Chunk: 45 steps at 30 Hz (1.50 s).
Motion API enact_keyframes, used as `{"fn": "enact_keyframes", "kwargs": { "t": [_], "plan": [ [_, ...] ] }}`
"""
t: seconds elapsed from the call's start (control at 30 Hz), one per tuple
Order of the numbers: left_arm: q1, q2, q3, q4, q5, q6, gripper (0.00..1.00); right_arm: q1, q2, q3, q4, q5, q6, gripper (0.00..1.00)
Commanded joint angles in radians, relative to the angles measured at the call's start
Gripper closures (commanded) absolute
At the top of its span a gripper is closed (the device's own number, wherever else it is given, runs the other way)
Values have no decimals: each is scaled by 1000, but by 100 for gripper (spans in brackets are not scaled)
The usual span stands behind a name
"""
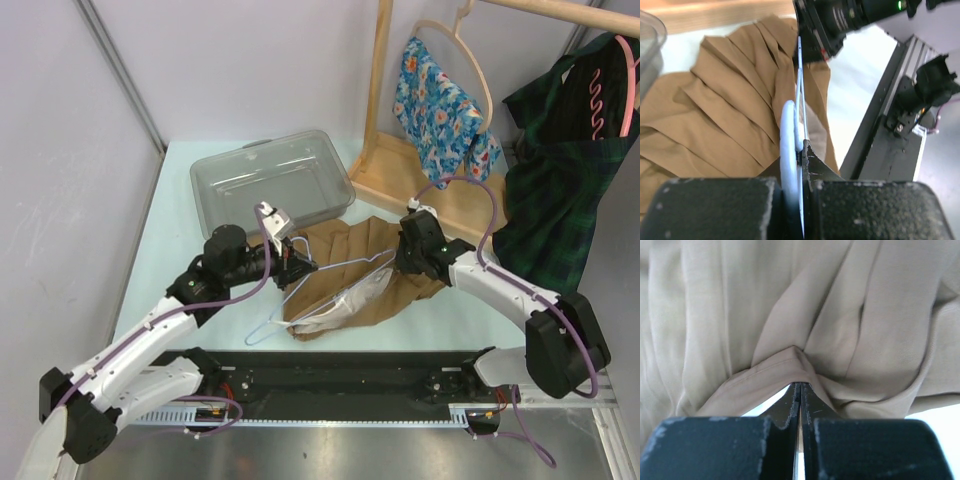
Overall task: Place the skirt on the hanger
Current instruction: Place skirt on hanger
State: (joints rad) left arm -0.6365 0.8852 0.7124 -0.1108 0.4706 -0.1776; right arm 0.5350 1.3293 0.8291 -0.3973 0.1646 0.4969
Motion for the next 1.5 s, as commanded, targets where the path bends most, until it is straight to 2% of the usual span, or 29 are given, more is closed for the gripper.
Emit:
{"fn": "enact_keyframes", "kwargs": {
  "t": [0.0, 0.07, 0.33, 0.47, 0.53, 0.63, 0.93, 1.17, 1.47],
  "plan": [
    [-6, 29, 32, -53, 34, 43, 100, -65, 34, 33, 49, -16, 14, 98],
    [-8, 55, 42, -69, -10, 50, 100, -76, 50, 33, 64, -51, 15, 98],
    [-35, 136, 87, -95, -41, 84, 100, -81, 126, 31, 123, -89, 26, 99],
    [-46, 176, 113, -124, -91, 84, 100, -46, 84, 33, 123, -71, -3, 100],
    [-55, 205, 130, -139, -185, 70, 100, -27, 59, 33, 103, -56, -12, 100],
    [-60, 218, 147, -141, -237, 37, 100, 29, 7, 31, 66, -34, -44, 100],
    [-74, 193, 156, -90, -233, 6, 100, 137, -47, -7, -21, -19, -38, 100],
    [-95, 181, 154, -76, -236, -2, 100, 160, -67, -24, -120, 35, -24, 100],
    [-115, 103, 133, -84, -241, -11, 100, 168, -38, -28, -144, 92, -20, 100]
  ]
}}
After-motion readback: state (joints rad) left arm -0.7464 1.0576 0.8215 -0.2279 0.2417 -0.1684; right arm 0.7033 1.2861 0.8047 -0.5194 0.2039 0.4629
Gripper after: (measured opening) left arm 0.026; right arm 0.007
